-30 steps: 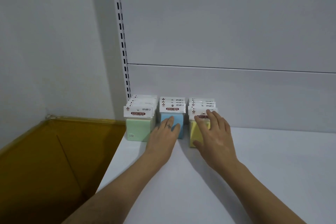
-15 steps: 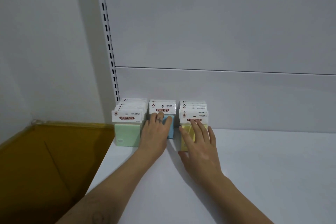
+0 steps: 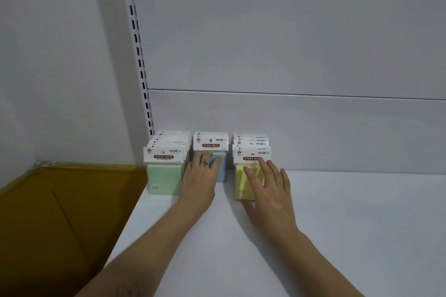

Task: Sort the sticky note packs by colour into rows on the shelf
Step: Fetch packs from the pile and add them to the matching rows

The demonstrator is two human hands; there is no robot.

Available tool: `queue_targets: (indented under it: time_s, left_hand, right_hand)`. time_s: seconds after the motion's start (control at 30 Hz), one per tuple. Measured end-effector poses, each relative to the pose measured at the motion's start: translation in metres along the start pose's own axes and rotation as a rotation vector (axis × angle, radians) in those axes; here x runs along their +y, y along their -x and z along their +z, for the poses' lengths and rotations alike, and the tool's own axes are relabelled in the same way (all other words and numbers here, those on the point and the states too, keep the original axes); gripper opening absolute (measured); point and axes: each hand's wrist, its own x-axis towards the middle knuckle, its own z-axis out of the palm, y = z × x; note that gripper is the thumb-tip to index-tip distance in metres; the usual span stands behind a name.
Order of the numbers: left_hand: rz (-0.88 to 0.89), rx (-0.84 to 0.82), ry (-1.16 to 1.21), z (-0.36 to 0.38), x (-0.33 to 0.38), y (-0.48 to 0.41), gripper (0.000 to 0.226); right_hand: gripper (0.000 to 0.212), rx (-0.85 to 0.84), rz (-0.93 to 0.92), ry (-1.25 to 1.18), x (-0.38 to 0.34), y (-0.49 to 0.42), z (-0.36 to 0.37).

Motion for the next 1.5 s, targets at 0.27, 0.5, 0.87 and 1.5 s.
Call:
queue_targets:
  time_s: [0.27, 0.5, 0.87, 1.5]
  left_hand:
    - [0.068, -0.022, 0.048, -0.019, 0.003, 0.010, 0.059]
    - [-0.027, -0.203, 0.226, -0.037, 0.038, 0.012, 0.068]
    - [-0.394, -0.350, 0.698, -0.022, 0.066, 0.008, 0.068]
    - [-0.400, -0.266, 0.715, -0.014, 0.069, 0.016, 0.065]
  right_hand:
    - [0.093, -0.083, 0.015, 0.007, 0.010, -0.009, -0.010]
    - [0.102, -0.283, 0.049, -0.115, 0.033, -0.032, -0.035]
    - [0.115, -0.583, 0.431, -0.753, 0.049, -0.023, -0.018]
    - [0.061, -0.480, 0.302, -0.671, 0.057, -0.018, -0.005]
